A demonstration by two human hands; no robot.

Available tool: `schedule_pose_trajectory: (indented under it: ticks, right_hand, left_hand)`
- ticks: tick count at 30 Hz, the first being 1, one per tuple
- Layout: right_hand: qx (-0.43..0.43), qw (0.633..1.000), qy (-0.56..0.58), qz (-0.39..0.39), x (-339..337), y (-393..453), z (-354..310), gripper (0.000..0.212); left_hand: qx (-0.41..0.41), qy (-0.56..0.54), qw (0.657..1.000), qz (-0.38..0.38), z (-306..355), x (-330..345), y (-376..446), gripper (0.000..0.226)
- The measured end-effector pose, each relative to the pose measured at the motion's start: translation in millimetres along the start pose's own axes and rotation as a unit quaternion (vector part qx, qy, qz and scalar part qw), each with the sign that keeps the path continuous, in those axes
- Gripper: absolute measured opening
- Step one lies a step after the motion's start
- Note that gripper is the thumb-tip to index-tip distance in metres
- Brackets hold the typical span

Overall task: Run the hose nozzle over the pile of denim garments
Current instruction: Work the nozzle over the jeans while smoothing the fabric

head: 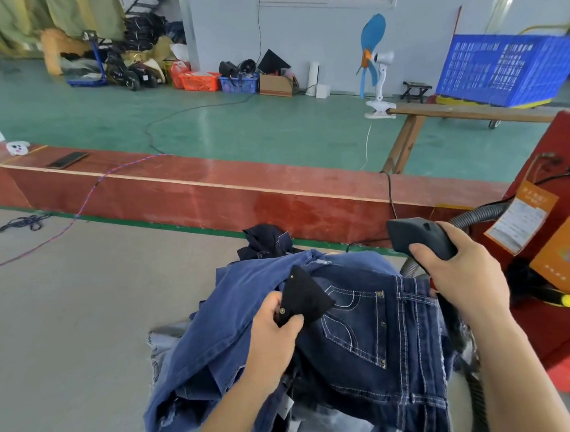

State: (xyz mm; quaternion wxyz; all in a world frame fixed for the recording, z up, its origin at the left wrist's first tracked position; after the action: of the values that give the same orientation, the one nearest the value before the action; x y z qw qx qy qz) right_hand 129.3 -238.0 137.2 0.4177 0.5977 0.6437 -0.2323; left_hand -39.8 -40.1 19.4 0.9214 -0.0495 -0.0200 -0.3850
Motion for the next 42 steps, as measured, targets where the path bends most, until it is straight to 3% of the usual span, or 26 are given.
schedule_pose_trajectory:
  ticks: [5, 10, 13, 15, 19, 23, 25, 29, 32, 33, 35, 37, 40, 42]
  right_hand:
    - [0.022, 1.0, 0.003, 0.012, -9, 2, 8, 0.047]
    - [0.023, 1.0, 0.007, 0.011, -12, 3, 11, 0.048]
    - [0.025, 1.0, 0.012, 0.011, -12, 5, 11, 0.049]
    - [0.025, 1.0, 0.013, 0.007, -12, 6, 12, 0.049]
    - [0.036, 0.999, 0.014, 0.007, -13, 8, 16, 0.047]
    - [0.047, 0.999, 0.016, 0.02, -14, 9, 17, 0.046]
    - [0.046, 0.999, 0.012, 0.023, -14, 9, 16, 0.045]
    - [0.041, 0.999, 0.011, 0.026, -13, 9, 13, 0.046]
    - [0.039, 0.999, 0.009, 0.023, -14, 10, 13, 0.046]
    - [0.04, 0.999, 0.007, 0.021, -13, 10, 14, 0.046]
    - [0.04, 0.999, 0.003, 0.02, -14, 11, 16, 0.045]
    - [0.037, 0.999, 0.0, 0.02, -14, 12, 17, 0.044]
    - [0.035, 0.999, 0.0, 0.023, -14, 13, 15, 0.044]
    - [0.034, 0.999, 0.002, 0.022, -14, 13, 14, 0.045]
  left_hand:
    - [0.08, -0.033, 0.993, -0.074, 53, 13, 7, 0.043]
    - [0.101, -0.053, 0.983, -0.145, 76, 30, 8, 0.043]
    - [0.089, -0.016, 0.988, -0.125, 80, 23, 20, 0.049]
    - [0.096, 0.031, 0.992, -0.081, 93, 14, 34, 0.031]
    - [0.227, 0.08, 0.971, -0.015, 168, 7, 53, 0.023]
    - [0.291, 0.055, 0.955, -0.029, 228, 16, 59, 0.022]
    - [0.273, 0.06, 0.958, -0.066, 235, 32, 68, 0.017]
    - [0.127, 0.098, 0.964, -0.211, 184, 78, 84, 0.005]
    - [0.043, 0.314, 0.904, -0.289, 123, 79, 90, 0.03]
    - [0.033, 0.328, 0.897, -0.295, 107, 71, 95, 0.031]
    - [0.045, 0.224, 0.94, -0.253, 91, 52, 101, 0.015]
    - [0.11, 0.09, 0.984, -0.103, 85, 29, 102, 0.011]
    - [0.144, -0.053, 0.977, 0.149, 75, 2, 87, 0.011]
    - [0.072, -0.053, 0.976, 0.2, 62, -7, 84, 0.035]
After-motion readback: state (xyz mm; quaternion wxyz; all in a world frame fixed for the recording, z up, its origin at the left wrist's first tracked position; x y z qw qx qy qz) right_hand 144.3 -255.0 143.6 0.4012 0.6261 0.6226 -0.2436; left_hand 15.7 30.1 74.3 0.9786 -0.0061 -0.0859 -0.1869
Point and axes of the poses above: each hand's wrist, its own y-axis towards the middle knuckle, its own x-axis out of the palm, z = x × y, the point moved 5 cm from there along y, towards the middle knuckle, and after that the axes turned 9 degrees about -y, right-handed, at the moved point
